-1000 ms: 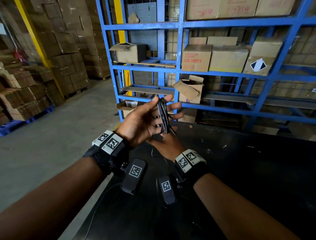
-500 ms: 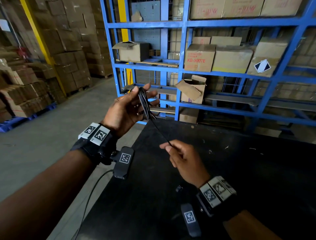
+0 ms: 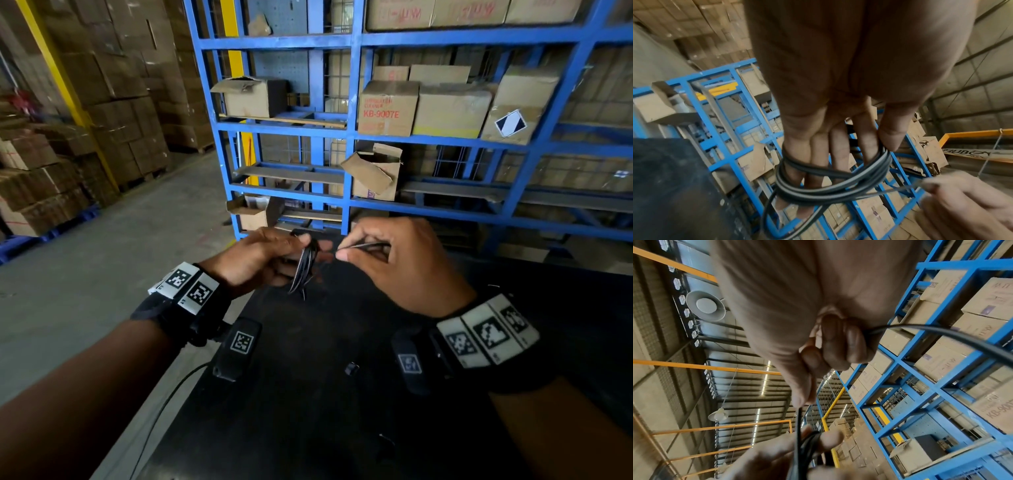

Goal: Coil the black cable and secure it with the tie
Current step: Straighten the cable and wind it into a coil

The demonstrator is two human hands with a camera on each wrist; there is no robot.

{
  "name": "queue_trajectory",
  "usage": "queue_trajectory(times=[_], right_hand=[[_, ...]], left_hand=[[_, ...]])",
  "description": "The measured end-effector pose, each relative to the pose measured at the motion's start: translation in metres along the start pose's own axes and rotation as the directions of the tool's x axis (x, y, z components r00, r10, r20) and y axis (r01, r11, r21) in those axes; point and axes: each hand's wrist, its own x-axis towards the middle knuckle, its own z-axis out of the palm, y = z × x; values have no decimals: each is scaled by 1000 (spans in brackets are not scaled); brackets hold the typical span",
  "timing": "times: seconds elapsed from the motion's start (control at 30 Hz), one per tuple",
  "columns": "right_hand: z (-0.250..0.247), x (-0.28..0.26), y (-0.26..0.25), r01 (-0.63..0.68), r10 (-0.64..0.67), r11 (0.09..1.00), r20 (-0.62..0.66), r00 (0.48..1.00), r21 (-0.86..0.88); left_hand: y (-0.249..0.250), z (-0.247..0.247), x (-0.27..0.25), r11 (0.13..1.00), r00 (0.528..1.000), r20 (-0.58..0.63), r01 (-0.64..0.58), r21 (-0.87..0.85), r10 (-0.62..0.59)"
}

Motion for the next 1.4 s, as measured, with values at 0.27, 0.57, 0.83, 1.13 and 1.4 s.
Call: queue_trajectory(times=[0.27,0.57,0.83,1.13,1.4], right_hand=[[5,14,27,-12,-13,938,71,997,345],[62,-21,48,-326,348,599,129,928,731],[75,-61,24,-370,300,794,218,929,482],[10,-39,-13,-136,132,991,201,971,7],[3,-12,12,30,-41,994,109,993,102]], left_hand=[[-12,16,-18,977,914,398,151,-151,-80],[-2,22,-14,815,873,424,55,-577,242],[10,5,-6,837,982,15,-154,-525,190],[-13,13,-12,996,996,-37,-83,24,84],[-24,27,-14,998,965,260,-50,45,37]])
